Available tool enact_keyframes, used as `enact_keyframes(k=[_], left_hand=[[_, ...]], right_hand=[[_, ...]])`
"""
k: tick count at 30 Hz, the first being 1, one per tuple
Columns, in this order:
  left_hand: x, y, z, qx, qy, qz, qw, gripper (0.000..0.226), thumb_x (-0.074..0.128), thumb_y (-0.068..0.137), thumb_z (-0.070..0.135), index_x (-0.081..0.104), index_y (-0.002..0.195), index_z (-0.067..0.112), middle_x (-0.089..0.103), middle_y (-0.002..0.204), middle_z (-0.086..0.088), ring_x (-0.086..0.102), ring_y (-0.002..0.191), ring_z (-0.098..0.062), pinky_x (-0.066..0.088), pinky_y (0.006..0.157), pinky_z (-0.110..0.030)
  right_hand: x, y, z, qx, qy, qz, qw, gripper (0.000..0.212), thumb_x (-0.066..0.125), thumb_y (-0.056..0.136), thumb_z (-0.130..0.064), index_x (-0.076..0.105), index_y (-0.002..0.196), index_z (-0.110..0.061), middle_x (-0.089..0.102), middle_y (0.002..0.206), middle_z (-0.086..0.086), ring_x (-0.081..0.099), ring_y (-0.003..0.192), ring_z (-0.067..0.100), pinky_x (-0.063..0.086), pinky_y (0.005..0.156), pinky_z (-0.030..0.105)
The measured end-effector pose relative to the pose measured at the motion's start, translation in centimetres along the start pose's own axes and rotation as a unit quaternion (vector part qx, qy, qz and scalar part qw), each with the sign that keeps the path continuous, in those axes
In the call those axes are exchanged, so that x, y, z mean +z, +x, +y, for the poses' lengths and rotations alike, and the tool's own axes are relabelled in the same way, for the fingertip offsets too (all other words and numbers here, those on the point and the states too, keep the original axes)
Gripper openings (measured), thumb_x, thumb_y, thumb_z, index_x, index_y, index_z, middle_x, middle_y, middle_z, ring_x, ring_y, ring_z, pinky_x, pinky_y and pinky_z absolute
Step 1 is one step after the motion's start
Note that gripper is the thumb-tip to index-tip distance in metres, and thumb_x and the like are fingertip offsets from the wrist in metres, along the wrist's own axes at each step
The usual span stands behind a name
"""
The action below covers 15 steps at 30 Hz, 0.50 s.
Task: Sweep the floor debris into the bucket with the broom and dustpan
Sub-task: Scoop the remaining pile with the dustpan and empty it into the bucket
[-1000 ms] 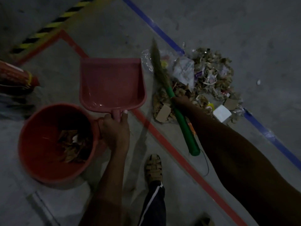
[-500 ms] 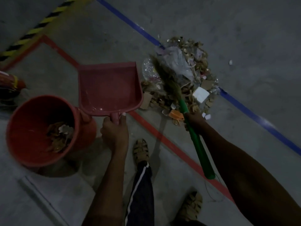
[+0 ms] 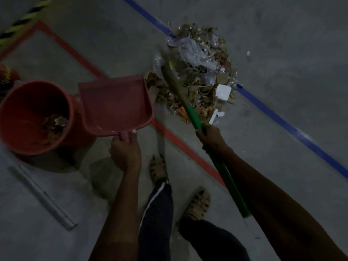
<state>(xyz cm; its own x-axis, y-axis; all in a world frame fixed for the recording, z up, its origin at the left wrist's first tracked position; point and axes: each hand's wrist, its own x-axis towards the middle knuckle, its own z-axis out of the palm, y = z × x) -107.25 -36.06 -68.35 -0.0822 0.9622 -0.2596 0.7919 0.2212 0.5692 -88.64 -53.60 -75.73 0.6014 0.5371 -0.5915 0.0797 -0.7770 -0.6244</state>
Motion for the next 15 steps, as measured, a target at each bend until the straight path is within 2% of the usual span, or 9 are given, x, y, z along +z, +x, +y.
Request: enact_keyframes(k=[6, 9, 13, 15], left_hand=[[0.5, 0.4, -1.4, -0.025, -0.023, 0.023, 0.999, 0.048, 0.072, 0.086, 0.041, 0.066, 0.105, -0.003, 0.067, 0.110, -0.025, 0.063, 0.099, -0.040, 0.032, 0.068, -0.029], [0.7, 1.3, -1.6, -0.037, -0.030, 0.033, 0.998, 0.046, 0.072, 0.086, 0.040, 0.066, 0.104, -0.002, 0.068, 0.109, -0.023, 0.063, 0.097, -0.038, 0.030, 0.067, -0.027], [1.2, 3.4, -1.8, -0.035, -0.034, 0.027, 0.998, 0.045, 0.072, 0.085, 0.044, 0.066, 0.098, 0.001, 0.070, 0.103, -0.021, 0.065, 0.092, -0.037, 0.035, 0.066, -0.029], [1.5, 4.4, -1.7, -0.032, -0.029, 0.029, 0.999, 0.045, 0.072, 0.084, 0.045, 0.065, 0.095, 0.002, 0.070, 0.101, -0.021, 0.065, 0.091, -0.037, 0.039, 0.067, -0.031]], right_hand=[[4.1, 1.9, -1.8, -0.042, 0.006, -0.050, 0.998, 0.020, 0.052, 0.104, -0.026, 0.053, 0.097, -0.008, 0.057, 0.070, 0.005, 0.057, 0.040, 0.007, 0.042, 0.037, 0.018], [6.3, 4.2, -2.9, -0.064, -0.040, -0.079, 0.994, 0.019, 0.052, 0.104, -0.026, 0.050, 0.093, -0.011, 0.050, 0.067, 0.000, 0.051, 0.043, 0.004, 0.032, 0.035, 0.011], [7.8, 8.3, -3.7, -0.033, -0.121, -0.135, 0.983, 0.016, 0.054, 0.102, -0.026, 0.057, 0.098, -0.011, 0.053, 0.074, -0.001, 0.050, 0.055, 0.007, 0.031, 0.040, 0.014], [7.3, 10.4, -3.7, 0.007, -0.159, -0.128, 0.979, 0.021, 0.056, 0.101, -0.025, 0.062, 0.099, -0.006, 0.053, 0.074, 0.000, 0.049, 0.056, 0.007, 0.031, 0.043, 0.016]])
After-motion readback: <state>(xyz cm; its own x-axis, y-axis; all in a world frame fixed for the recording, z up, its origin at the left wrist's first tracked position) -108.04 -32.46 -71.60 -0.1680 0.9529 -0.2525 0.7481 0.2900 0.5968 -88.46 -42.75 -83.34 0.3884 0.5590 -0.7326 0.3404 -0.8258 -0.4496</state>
